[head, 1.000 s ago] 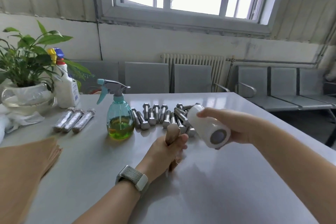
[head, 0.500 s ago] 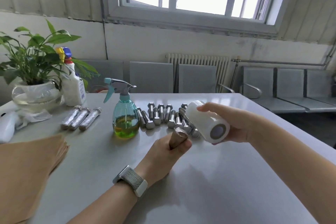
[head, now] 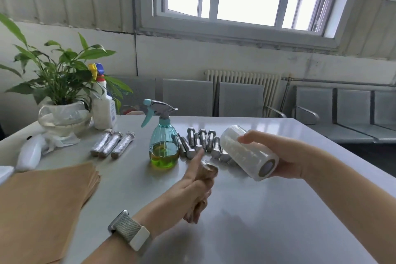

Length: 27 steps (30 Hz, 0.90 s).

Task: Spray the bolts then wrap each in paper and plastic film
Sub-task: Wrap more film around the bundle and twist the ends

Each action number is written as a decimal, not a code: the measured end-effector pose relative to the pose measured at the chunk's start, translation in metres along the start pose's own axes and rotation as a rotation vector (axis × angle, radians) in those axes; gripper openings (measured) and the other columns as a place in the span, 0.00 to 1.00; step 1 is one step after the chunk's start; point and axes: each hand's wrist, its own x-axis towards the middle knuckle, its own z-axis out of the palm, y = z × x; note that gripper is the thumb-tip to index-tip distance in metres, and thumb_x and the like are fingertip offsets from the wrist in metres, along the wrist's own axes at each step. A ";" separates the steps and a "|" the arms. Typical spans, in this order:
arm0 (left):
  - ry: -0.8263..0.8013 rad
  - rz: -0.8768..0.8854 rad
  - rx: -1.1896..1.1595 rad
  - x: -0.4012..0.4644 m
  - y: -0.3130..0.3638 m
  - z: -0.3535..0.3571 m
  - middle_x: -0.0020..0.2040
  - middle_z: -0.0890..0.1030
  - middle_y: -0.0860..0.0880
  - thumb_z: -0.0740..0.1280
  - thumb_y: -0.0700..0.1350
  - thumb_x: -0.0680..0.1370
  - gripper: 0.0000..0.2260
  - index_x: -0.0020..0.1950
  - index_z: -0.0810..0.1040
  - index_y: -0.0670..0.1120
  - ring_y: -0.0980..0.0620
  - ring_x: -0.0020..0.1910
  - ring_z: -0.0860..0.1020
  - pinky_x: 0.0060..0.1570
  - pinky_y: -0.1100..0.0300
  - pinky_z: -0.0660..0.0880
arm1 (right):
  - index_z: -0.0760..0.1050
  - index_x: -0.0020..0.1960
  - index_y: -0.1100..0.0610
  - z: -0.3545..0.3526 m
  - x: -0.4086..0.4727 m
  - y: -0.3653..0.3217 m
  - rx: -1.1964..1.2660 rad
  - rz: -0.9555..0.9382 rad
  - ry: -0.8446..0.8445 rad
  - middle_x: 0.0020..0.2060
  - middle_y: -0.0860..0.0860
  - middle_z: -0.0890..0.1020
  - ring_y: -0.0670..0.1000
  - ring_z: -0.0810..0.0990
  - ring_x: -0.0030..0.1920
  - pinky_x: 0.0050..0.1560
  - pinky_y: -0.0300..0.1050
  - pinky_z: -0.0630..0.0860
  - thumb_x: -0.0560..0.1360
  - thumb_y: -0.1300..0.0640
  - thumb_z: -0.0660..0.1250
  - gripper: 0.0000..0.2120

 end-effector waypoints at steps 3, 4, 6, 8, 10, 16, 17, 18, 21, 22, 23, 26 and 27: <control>-0.055 -0.053 0.166 -0.001 0.002 0.003 0.36 0.69 0.44 0.67 0.54 0.66 0.25 0.62 0.68 0.66 0.50 0.32 0.70 0.35 0.54 0.67 | 0.77 0.56 0.58 0.001 -0.004 -0.008 -0.077 -0.025 -0.051 0.38 0.54 0.84 0.52 0.82 0.35 0.35 0.42 0.77 0.53 0.46 0.77 0.34; -0.073 -0.054 0.228 -0.002 0.002 0.004 0.36 0.71 0.47 0.67 0.56 0.67 0.18 0.56 0.72 0.65 0.51 0.33 0.71 0.37 0.54 0.67 | 0.77 0.56 0.58 0.001 -0.005 -0.010 -0.121 -0.039 -0.082 0.39 0.54 0.85 0.52 0.83 0.37 0.38 0.44 0.77 0.54 0.46 0.77 0.33; -0.075 -0.062 0.318 -0.004 0.003 0.004 0.36 0.73 0.50 0.66 0.56 0.71 0.10 0.51 0.73 0.61 0.53 0.36 0.73 0.40 0.55 0.68 | 0.77 0.56 0.58 0.003 -0.008 -0.015 -0.198 -0.061 -0.142 0.42 0.54 0.86 0.52 0.84 0.41 0.45 0.48 0.76 0.58 0.47 0.76 0.29; -0.081 -0.085 0.316 -0.005 0.001 0.002 0.38 0.75 0.46 0.66 0.56 0.73 0.15 0.55 0.71 0.50 0.48 0.38 0.76 0.38 0.54 0.69 | 0.79 0.52 0.57 0.005 -0.012 -0.020 -0.242 -0.086 -0.165 0.43 0.54 0.86 0.53 0.83 0.43 0.49 0.53 0.73 0.60 0.48 0.77 0.24; -0.131 -0.095 0.228 -0.006 0.001 0.001 0.39 0.72 0.40 0.68 0.56 0.73 0.19 0.53 0.68 0.45 0.43 0.35 0.78 0.35 0.52 0.69 | 0.82 0.49 0.53 0.005 -0.015 -0.025 -0.285 -0.116 -0.194 0.44 0.55 0.85 0.59 0.79 0.46 0.52 0.62 0.65 0.60 0.48 0.77 0.19; -0.176 -0.033 0.043 -0.008 0.007 0.000 0.34 0.72 0.46 0.70 0.55 0.75 0.15 0.50 0.69 0.48 0.48 0.21 0.74 0.20 0.64 0.68 | 0.79 0.55 0.50 -0.004 -0.023 -0.036 -0.265 -0.173 -0.287 0.47 0.60 0.79 0.65 0.76 0.47 0.54 0.79 0.59 0.63 0.52 0.80 0.22; -0.148 -0.020 0.057 -0.008 0.007 0.001 0.32 0.73 0.44 0.70 0.56 0.74 0.16 0.51 0.69 0.48 0.48 0.19 0.72 0.20 0.65 0.66 | 0.79 0.54 0.51 -0.004 -0.024 -0.037 -0.267 -0.182 -0.293 0.46 0.60 0.79 0.64 0.77 0.46 0.53 0.75 0.62 0.64 0.52 0.79 0.20; -0.120 -0.002 0.076 -0.007 0.006 0.003 0.30 0.73 0.43 0.69 0.57 0.74 0.16 0.51 0.69 0.48 0.49 0.18 0.70 0.19 0.66 0.64 | 0.78 0.55 0.52 -0.003 -0.025 -0.038 -0.283 -0.194 -0.284 0.46 0.59 0.79 0.63 0.78 0.45 0.52 0.70 0.65 0.64 0.52 0.78 0.21; -0.057 0.009 0.095 -0.006 0.004 0.005 0.28 0.70 0.44 0.69 0.60 0.72 0.19 0.50 0.69 0.48 0.52 0.18 0.62 0.20 0.69 0.58 | 0.74 0.59 0.54 0.003 -0.029 -0.039 -0.376 -0.214 -0.184 0.47 0.57 0.81 0.59 0.81 0.45 0.50 0.63 0.72 0.60 0.49 0.79 0.31; -0.042 -0.007 0.093 -0.005 0.003 0.004 0.28 0.70 0.46 0.69 0.61 0.71 0.20 0.50 0.69 0.48 0.53 0.19 0.61 0.21 0.69 0.58 | 0.74 0.60 0.53 0.006 -0.030 -0.038 -0.393 -0.220 -0.159 0.47 0.58 0.82 0.61 0.83 0.46 0.52 0.65 0.74 0.59 0.49 0.80 0.32; -0.026 -0.026 0.095 -0.005 0.002 0.004 0.28 0.70 0.48 0.69 0.62 0.70 0.21 0.51 0.69 0.48 0.53 0.19 0.61 0.22 0.70 0.57 | 0.74 0.59 0.52 0.010 -0.031 -0.038 -0.410 -0.229 -0.137 0.48 0.58 0.83 0.65 0.83 0.48 0.54 0.69 0.74 0.58 0.49 0.80 0.32; 0.043 -0.047 0.102 -0.003 0.000 0.006 0.27 0.67 0.52 0.68 0.65 0.69 0.27 0.55 0.68 0.47 0.53 0.23 0.60 0.23 0.68 0.56 | 0.73 0.57 0.45 0.029 -0.032 -0.035 -0.524 -0.268 -0.024 0.50 0.59 0.84 0.68 0.82 0.51 0.54 0.77 0.72 0.52 0.43 0.81 0.35; 0.070 -0.051 0.093 -0.002 0.000 0.007 0.27 0.67 0.52 0.69 0.66 0.69 0.27 0.55 0.68 0.47 0.53 0.23 0.59 0.23 0.68 0.56 | 0.72 0.55 0.42 0.036 -0.031 -0.033 -0.560 -0.291 0.006 0.48 0.57 0.84 0.63 0.84 0.50 0.51 0.74 0.76 0.51 0.40 0.80 0.35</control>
